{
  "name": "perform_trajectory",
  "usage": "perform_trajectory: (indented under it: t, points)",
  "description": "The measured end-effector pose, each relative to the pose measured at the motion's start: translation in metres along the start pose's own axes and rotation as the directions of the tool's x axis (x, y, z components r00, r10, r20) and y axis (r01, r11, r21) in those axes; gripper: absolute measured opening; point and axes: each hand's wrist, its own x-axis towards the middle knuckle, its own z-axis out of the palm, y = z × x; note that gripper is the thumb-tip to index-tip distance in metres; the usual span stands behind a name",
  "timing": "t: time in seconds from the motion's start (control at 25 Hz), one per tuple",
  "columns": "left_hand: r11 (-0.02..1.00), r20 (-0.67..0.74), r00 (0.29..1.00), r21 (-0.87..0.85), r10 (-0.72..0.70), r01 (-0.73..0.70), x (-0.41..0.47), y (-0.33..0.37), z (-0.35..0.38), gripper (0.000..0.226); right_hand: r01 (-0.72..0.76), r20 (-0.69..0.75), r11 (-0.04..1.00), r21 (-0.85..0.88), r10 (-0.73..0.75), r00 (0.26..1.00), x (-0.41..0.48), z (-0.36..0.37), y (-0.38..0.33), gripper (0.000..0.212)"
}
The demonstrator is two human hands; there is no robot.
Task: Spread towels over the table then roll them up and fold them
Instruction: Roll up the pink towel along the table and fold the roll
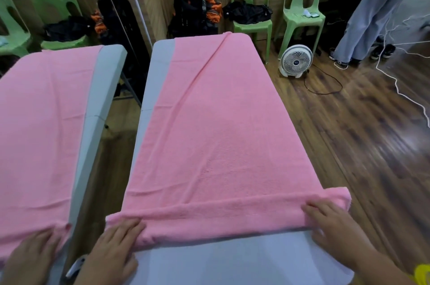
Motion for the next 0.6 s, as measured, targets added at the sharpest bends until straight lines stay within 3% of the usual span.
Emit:
perform_trajectory:
  t: [0.12,0.2,0.28,0.36,0.44,0.52,0.6]
  points:
    - [0.993,-0.039,0.998,-0.105,-0.056,0.052,0.014,-0.008,0.0,0.041,-0.219,-0.061,0.969,0.112,0.227,0.972,0.0,0.008,0.016,0.035]
    - [0.988,-0.015,0.996,-0.135,-0.084,0.081,0.015,-0.009,-0.004,0.031,-0.185,-0.071,0.975,0.128,0.195,0.978,-0.003,-0.002,0.018,0.025]
    - [0.979,0.093,0.982,-0.113,-0.161,0.172,0.008,-0.01,-0.003,0.029,-0.099,-0.031,0.985,0.142,0.104,0.994,-0.012,-0.017,0.019,0.016]
    - [0.973,0.162,0.963,-0.045,-0.217,0.227,0.009,-0.011,-0.013,0.021,-0.157,0.085,0.971,0.179,0.144,0.986,-0.007,-0.038,0.024,0.017]
    - [0.985,0.101,0.985,-0.088,-0.142,0.151,0.021,-0.016,-0.021,0.016,-0.239,0.168,0.932,0.273,0.199,0.966,0.02,-0.048,0.036,0.018]
    - [0.981,0.043,0.983,-0.072,-0.176,0.179,0.043,-0.018,-0.033,0.027,-0.293,0.173,0.923,0.249,0.255,0.951,0.053,-0.051,0.042,0.014]
    - [0.975,0.001,0.975,0.022,-0.221,0.221,0.057,-0.016,-0.035,0.035,-0.187,0.035,0.977,0.104,0.184,0.982,0.069,-0.046,0.041,0.017]
